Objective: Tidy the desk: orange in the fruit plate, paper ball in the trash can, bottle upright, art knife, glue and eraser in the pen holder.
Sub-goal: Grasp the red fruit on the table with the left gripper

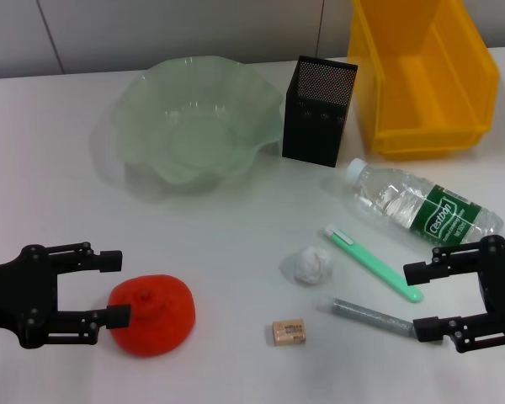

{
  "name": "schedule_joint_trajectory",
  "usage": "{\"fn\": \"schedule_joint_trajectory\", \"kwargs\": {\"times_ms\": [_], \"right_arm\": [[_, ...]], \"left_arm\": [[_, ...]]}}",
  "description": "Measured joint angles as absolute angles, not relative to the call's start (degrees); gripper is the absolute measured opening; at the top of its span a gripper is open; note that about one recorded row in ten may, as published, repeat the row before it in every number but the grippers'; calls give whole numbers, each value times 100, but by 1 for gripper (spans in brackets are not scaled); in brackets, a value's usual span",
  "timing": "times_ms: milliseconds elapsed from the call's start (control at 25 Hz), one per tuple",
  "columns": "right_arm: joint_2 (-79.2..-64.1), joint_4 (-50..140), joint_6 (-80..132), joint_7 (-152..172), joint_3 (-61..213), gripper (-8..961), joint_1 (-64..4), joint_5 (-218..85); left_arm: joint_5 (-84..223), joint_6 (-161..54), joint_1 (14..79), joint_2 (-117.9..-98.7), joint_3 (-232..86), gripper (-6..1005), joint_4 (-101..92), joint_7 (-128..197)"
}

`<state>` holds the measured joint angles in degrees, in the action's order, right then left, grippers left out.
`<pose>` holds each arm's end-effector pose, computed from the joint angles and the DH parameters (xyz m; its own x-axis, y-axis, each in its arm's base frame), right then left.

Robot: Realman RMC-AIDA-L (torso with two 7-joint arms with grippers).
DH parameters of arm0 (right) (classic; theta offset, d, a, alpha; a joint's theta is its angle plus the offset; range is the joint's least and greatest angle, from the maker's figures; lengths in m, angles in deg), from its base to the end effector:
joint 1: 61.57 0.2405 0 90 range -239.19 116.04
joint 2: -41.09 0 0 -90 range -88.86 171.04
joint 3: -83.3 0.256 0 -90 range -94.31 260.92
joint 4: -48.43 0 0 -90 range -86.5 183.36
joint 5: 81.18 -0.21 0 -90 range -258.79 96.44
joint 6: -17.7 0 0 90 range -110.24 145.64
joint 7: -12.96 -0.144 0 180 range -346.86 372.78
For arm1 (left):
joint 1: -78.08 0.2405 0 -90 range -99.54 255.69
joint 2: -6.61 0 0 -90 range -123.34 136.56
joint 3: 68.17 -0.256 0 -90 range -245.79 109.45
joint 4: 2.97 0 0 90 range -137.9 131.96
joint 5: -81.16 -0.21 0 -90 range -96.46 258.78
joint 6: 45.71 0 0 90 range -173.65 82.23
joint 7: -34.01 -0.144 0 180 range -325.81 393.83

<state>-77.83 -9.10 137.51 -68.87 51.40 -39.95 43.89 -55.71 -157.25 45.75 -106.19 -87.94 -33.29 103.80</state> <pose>0.2764 0.2474 0.0623 0.8532 -0.3289 -0.4049 -0.3416 -0.9389 0.0429 -0.2866 0.2814 0.0367 0.8120 0.3410 0.4736 0.3479 -0.9344 0.0762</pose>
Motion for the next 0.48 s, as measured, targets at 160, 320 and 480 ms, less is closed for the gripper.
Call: {"fn": "schedule_joint_trajectory", "kwargs": {"times_ms": [160,320,480], "right_arm": [[-7783,-903,13752,-6880,5134,685,-3998,4389],[-7783,-901,13751,-6866,5130,686,-4006,4395],[-7783,-925,13757,-6870,5131,686,-4005,4413]], "left_arm": [[-5572,-15729,4575,-10621,-8795,799,-3329,10380],[-5575,-15729,4574,-10624,-8799,799,-3329,10380],[-5577,-15695,4573,-10624,-8803,798,-3330,10380]]}}
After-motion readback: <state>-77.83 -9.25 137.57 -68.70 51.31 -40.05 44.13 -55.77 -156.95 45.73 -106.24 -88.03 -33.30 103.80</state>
